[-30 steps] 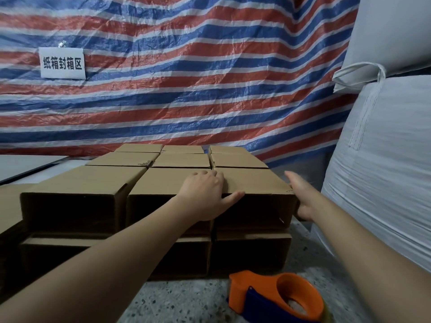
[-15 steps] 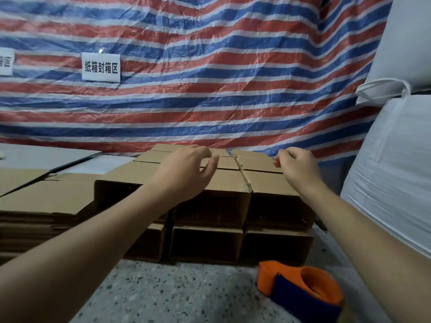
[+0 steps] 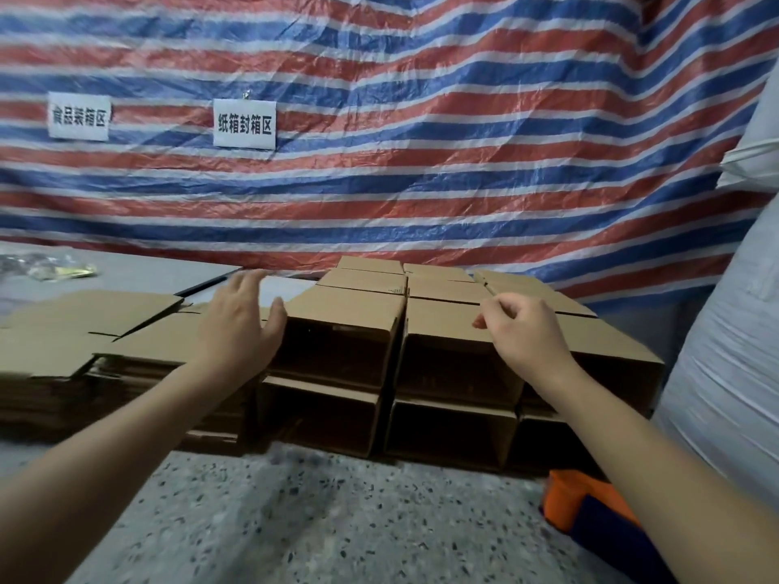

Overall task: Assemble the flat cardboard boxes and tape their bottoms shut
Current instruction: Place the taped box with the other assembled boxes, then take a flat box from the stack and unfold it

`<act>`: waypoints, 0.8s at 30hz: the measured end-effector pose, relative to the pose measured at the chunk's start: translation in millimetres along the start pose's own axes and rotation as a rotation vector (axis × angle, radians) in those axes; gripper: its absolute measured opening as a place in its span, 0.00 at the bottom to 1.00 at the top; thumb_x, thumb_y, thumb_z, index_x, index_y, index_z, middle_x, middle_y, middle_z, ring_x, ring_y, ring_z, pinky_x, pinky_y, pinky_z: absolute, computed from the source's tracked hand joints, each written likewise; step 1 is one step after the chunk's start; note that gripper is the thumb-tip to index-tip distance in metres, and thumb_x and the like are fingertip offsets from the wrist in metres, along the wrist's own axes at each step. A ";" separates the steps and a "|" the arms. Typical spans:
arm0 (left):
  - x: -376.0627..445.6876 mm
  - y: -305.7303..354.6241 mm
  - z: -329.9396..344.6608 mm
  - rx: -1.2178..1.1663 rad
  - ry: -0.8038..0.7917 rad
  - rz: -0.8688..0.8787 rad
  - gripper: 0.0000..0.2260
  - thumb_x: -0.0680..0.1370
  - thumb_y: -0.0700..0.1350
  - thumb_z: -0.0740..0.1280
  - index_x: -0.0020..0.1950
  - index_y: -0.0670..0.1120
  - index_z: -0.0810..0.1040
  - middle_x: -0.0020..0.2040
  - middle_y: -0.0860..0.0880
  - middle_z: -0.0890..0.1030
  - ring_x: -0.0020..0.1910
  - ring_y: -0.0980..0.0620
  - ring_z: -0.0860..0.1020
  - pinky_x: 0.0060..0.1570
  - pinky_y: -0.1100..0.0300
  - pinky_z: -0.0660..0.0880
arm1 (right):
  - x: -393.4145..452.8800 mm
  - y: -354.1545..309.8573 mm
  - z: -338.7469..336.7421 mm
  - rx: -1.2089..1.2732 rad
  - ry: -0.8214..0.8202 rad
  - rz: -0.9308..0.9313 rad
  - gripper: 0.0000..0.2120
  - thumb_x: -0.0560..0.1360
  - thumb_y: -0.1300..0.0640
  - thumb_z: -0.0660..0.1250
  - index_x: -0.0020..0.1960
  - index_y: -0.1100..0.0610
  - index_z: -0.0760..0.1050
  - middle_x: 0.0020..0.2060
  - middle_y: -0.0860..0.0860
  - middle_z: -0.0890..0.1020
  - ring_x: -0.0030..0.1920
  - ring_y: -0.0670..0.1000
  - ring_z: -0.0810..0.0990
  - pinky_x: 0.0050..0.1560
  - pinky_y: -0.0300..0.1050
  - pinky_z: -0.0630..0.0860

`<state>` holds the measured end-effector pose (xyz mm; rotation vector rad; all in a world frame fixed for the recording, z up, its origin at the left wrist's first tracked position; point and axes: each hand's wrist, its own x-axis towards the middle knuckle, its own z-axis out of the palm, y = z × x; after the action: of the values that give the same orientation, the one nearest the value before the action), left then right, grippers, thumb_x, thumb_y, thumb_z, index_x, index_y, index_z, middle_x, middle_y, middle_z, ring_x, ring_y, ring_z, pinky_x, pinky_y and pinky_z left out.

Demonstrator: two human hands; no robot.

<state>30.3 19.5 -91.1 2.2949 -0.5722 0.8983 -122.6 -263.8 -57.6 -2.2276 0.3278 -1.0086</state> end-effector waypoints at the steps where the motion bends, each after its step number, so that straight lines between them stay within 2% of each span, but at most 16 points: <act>1: 3.2 -12.4 2.0 0.021 -0.031 -0.040 0.21 0.82 0.46 0.59 0.73 0.39 0.67 0.70 0.39 0.70 0.69 0.40 0.69 0.67 0.44 0.68 | 2.2 -3.0 2.4 -0.005 -0.009 -0.002 0.17 0.80 0.54 0.63 0.40 0.62 0.82 0.38 0.57 0.84 0.43 0.58 0.82 0.45 0.56 0.80; 4: 7.6 -48.2 12.5 0.056 -0.120 -0.119 0.20 0.83 0.42 0.56 0.73 0.35 0.67 0.73 0.37 0.68 0.71 0.39 0.67 0.70 0.45 0.64 | 7.9 -10.2 12.4 -0.015 -0.035 -0.009 0.16 0.80 0.53 0.62 0.41 0.60 0.82 0.39 0.57 0.85 0.45 0.58 0.82 0.48 0.56 0.80; 6: 6.1 -70.1 20.0 0.038 -0.211 -0.129 0.20 0.83 0.43 0.55 0.74 0.36 0.66 0.74 0.37 0.67 0.73 0.40 0.64 0.73 0.45 0.61 | 8.9 -12.0 19.9 -0.004 -0.045 -0.007 0.15 0.80 0.53 0.62 0.40 0.56 0.82 0.39 0.55 0.85 0.44 0.57 0.83 0.47 0.56 0.81; 8: 1.2 -88.4 26.9 0.076 -0.379 -0.094 0.24 0.84 0.52 0.51 0.76 0.41 0.65 0.76 0.41 0.66 0.76 0.44 0.62 0.74 0.50 0.58 | 9.0 -12.0 27.0 0.018 -0.073 -0.013 0.15 0.81 0.53 0.62 0.39 0.56 0.82 0.39 0.55 0.85 0.44 0.56 0.83 0.43 0.53 0.81; 11: -8.7 -104.5 33.9 0.261 -0.534 0.039 0.40 0.75 0.73 0.41 0.74 0.48 0.69 0.73 0.47 0.71 0.72 0.48 0.67 0.70 0.51 0.62 | 9.7 -9.7 34.0 0.013 -0.093 -0.019 0.16 0.81 0.52 0.62 0.39 0.56 0.82 0.39 0.55 0.85 0.41 0.54 0.82 0.33 0.39 0.74; 12: -11.9 -108.4 35.4 0.314 -0.551 0.068 0.45 0.71 0.77 0.39 0.74 0.50 0.67 0.73 0.48 0.70 0.72 0.48 0.67 0.70 0.51 0.62 | 10.0 -8.9 35.7 0.018 -0.094 -0.011 0.16 0.80 0.53 0.62 0.39 0.56 0.82 0.39 0.55 0.85 0.40 0.54 0.82 0.33 0.38 0.74; 14: -15.3 -114.1 37.3 0.412 -0.582 0.110 0.51 0.65 0.81 0.40 0.77 0.50 0.61 0.76 0.48 0.66 0.74 0.47 0.64 0.72 0.50 0.60 | 11.0 -8.3 39.1 0.044 -0.108 0.015 0.16 0.80 0.53 0.63 0.38 0.56 0.82 0.38 0.54 0.85 0.43 0.55 0.83 0.37 0.43 0.77; 16: -17.5 -117.3 37.8 0.481 -0.597 0.140 0.49 0.67 0.80 0.47 0.79 0.50 0.57 0.78 0.48 0.62 0.76 0.47 0.61 0.73 0.50 0.58 | 11.1 -8.8 42.8 0.054 -0.123 0.032 0.15 0.80 0.54 0.63 0.38 0.55 0.83 0.38 0.53 0.85 0.44 0.56 0.83 0.39 0.44 0.76; 18: -20.8 -117.4 37.5 0.517 -0.573 0.165 0.41 0.73 0.74 0.54 0.79 0.50 0.56 0.78 0.48 0.61 0.76 0.46 0.60 0.73 0.51 0.59 | 10.4 -9.3 46.0 0.058 -0.126 0.026 0.15 0.80 0.55 0.63 0.38 0.57 0.82 0.38 0.54 0.85 0.44 0.56 0.83 0.39 0.44 0.76; 20: -23.5 -115.2 37.3 0.541 -0.541 0.176 0.35 0.77 0.68 0.55 0.78 0.50 0.58 0.77 0.48 0.63 0.75 0.46 0.62 0.72 0.51 0.62 | 8.2 -9.5 48.3 0.066 -0.125 0.013 0.16 0.81 0.55 0.63 0.38 0.58 0.82 0.37 0.55 0.84 0.42 0.55 0.82 0.38 0.44 0.76; 24: -23.1 -108.4 32.0 0.488 -0.540 0.120 0.31 0.79 0.67 0.54 0.76 0.50 0.62 0.74 0.48 0.67 0.73 0.47 0.66 0.69 0.53 0.64 | 2.2 -8.3 51.7 0.099 -0.149 0.016 0.17 0.82 0.54 0.62 0.38 0.58 0.82 0.38 0.57 0.84 0.40 0.53 0.81 0.34 0.37 0.73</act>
<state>91.8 80.8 -167.2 3.0059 -0.7881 0.4928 -83.2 -234.5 -75.9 -2.1922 0.2240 -0.8268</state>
